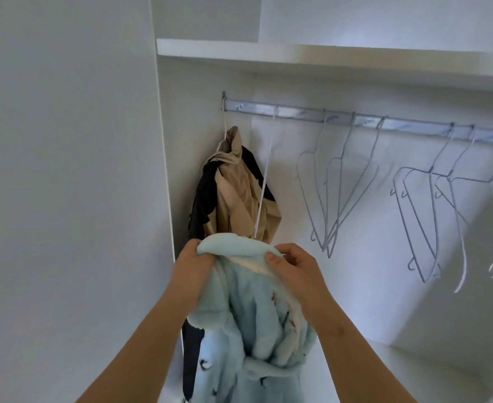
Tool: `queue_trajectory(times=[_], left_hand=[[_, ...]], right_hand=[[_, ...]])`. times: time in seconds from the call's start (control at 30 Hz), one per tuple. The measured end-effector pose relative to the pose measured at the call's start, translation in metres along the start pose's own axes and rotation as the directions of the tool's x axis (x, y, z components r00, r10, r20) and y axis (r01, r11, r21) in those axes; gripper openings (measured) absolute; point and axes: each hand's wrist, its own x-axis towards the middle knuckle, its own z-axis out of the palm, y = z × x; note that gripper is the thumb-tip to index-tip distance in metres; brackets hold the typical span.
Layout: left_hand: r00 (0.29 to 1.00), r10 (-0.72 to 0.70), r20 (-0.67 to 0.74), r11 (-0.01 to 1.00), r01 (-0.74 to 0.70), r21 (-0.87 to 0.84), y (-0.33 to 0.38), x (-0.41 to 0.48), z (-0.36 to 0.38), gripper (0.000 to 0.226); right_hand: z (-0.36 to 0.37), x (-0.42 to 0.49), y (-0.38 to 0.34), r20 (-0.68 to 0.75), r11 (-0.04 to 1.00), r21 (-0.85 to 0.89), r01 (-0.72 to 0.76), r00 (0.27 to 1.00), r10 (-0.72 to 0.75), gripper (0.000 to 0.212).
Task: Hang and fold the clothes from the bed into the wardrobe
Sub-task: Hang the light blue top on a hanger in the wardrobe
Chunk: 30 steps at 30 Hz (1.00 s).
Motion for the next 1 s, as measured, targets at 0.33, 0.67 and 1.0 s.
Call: queue_trajectory(times=[0.33, 0.67, 1.0], left_hand=[[0.97, -0.109, -0.216, 0.97, 0.056, -0.237, 0.037, 0.026, -0.012, 0.002], [0.945, -0.204, -0.254, 0.932, 0.108, -0.347, 0.046, 0.036, -0.029, 0.01], [0.949, -0.214, -0.232, 0.934, 0.129, -0.333, 0.046, 0.028, -0.041, 0.012]], right_hand=[[0.019, 0.095, -0.012, -0.055, 0.989, -0.009, -0.15, 0.987, 0.149, 0.026], [0.036, 0.157, -0.009, 0.0, 0.901, 0.223, -0.372, 0.924, 0.382, 0.049], [0.032, 0.155, -0.033, -0.098, 0.931, 0.312, -0.188, 0.969, 0.228, 0.02]])
